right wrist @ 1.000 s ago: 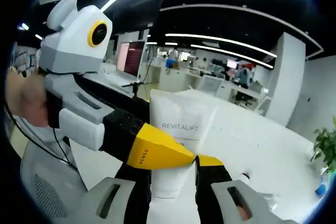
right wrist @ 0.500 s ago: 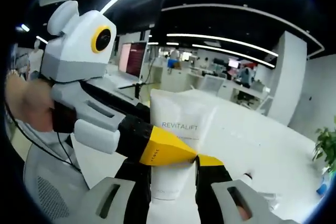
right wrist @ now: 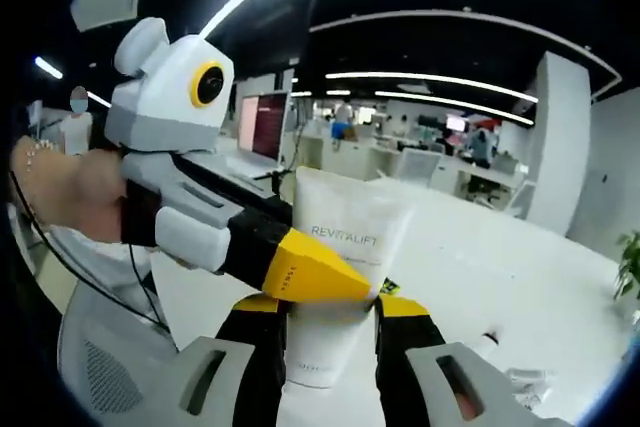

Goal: Arrange the skincare products in the storage area until every visible bottle or jar stands upright without overlapping.

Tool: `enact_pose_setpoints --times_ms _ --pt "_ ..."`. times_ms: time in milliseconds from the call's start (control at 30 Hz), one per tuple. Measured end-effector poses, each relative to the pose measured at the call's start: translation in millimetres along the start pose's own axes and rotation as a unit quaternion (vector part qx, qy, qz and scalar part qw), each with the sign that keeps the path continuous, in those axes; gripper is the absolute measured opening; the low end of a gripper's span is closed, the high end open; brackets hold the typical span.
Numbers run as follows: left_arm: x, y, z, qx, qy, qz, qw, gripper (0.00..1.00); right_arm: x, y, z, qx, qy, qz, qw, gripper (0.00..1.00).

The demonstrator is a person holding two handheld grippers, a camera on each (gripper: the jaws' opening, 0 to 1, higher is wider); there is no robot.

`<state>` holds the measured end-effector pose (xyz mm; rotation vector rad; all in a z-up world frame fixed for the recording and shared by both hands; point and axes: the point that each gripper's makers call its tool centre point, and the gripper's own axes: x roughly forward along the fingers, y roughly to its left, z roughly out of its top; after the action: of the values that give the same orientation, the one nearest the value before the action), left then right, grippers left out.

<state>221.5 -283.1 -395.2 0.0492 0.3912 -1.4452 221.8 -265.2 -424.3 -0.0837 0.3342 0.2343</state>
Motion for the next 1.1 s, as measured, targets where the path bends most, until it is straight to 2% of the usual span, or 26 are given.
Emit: enact_pose_setpoints --times_ms 200,267,333,400,433,567,733,933,1033,1100 --pt "-2.6 -1.6 1.9 0.013 0.01 -0.026 0.9995 0.07 -2.5 -4.8 -1.1 0.006 0.006 0.042 0.9991 0.35" --pt "-4.7 -2.8 6.2 0.006 0.004 -0.046 0.9989 0.06 -5.5 -0.5 1.3 0.001 0.0 0.076 0.9971 0.34" --pt "-7.0 -6.8 12.9 -0.001 -0.004 -0.07 0.9976 0.06 -7.5 1.7 4.0 -0.005 -0.004 0.093 0.9957 0.33" --pt "-10.1 -7.5 20.8 -0.004 -0.013 -0.092 0.9957 0.06 -12.0 6.9 9.8 -0.001 -0.011 0.14 0.9901 0.33" --pt "-12.2 -10.8 25.8 -0.005 -0.018 -0.111 0.9937 0.06 -13.1 6.0 12.6 -0.005 -0.015 0.146 0.9891 0.33" --pt "-16.5 -14.2 38.9 0.0 -0.027 -0.142 0.9895 0.06 -17.6 4.6 29.3 0.01 -0.038 0.211 0.9768 0.3" --pt "-16.7 -21.5 49.2 0.03 -0.025 -0.165 0.9855 0.06 -23.9 2.0 48.0 0.012 -0.053 0.247 0.9674 0.24" --pt "-18.4 -38.0 55.0 0.045 -0.037 -0.193 0.9794 0.06 -27.5 8.9 43.0 0.001 -0.039 0.294 0.9549 0.21" --pt "-18.9 -41.2 53.2 0.046 -0.034 -0.202 0.9776 0.06 -29.0 11.2 42.2 -0.01 -0.039 0.3 0.9531 0.22" --pt "-19.0 -37.3 51.4 0.048 -0.033 -0.205 0.9771 0.06 -29.4 12.9 40.8 -0.018 -0.037 0.307 0.9507 0.18"
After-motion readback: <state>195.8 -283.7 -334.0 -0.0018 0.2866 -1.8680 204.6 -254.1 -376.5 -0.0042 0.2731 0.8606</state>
